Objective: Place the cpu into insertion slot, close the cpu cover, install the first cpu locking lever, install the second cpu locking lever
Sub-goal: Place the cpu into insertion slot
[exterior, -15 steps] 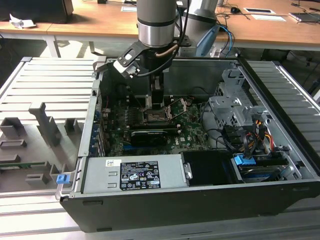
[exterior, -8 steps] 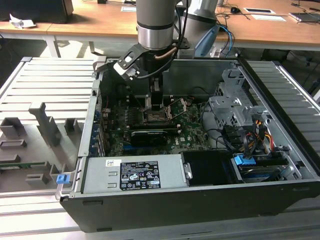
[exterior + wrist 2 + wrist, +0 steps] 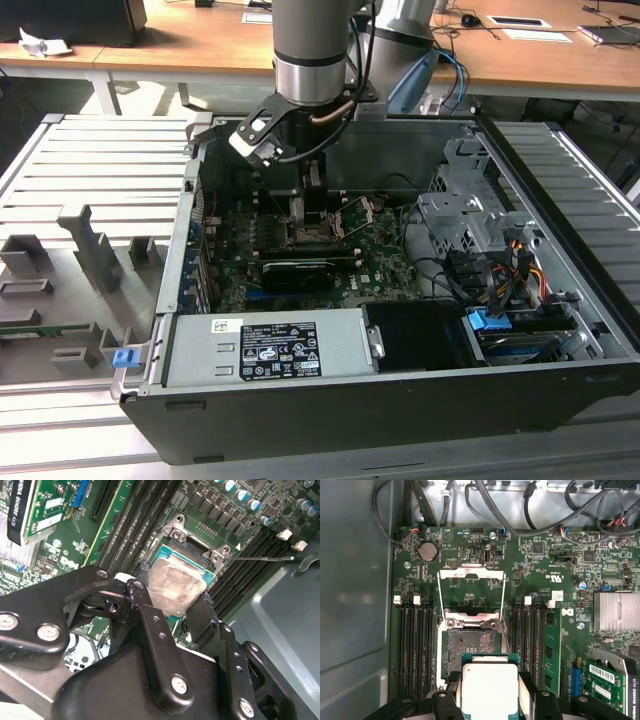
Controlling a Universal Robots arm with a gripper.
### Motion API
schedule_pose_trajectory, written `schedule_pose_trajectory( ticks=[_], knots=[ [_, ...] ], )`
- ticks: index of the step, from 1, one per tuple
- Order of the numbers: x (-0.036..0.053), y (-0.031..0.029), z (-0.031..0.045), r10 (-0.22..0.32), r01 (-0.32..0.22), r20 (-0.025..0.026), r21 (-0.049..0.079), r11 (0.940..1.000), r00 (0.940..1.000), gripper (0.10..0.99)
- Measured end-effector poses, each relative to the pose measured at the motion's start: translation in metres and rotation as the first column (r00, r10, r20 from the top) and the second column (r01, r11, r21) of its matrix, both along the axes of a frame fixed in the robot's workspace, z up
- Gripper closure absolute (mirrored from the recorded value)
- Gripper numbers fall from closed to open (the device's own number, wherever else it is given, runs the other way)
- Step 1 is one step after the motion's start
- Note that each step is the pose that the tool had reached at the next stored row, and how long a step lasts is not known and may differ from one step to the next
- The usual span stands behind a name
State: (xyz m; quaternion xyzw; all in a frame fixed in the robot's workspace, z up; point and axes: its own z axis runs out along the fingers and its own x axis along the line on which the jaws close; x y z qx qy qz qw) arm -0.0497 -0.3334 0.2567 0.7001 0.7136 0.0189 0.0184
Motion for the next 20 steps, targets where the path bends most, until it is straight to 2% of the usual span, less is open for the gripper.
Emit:
schedule_pose_trajectory(
  ticks=[10,16,17,19,20],
  knots=[
    [0.0033,0.0,-0.0039,0.0,0.0,0.0001,0.0,1.0,1.0,0.545],
    [0.0059,0.0015,-0.0091,0.0,0.0,0.0,0.0,1.0,1.0,0.545],
    [0.0069,0.0025,-0.0117,0.002,-0.002,0.0,0.0,1.0,1.0,0.545],
    [0.0083,0.0069,-0.0288,0.016,-0.016,-0.0001,0.0,0.9999,0.9999,0.545],
    [0.0085,0.0089,-0.0326,0.016,-0.016,0.0,0.0,0.9999,0.9999,0.545]
  ],
)
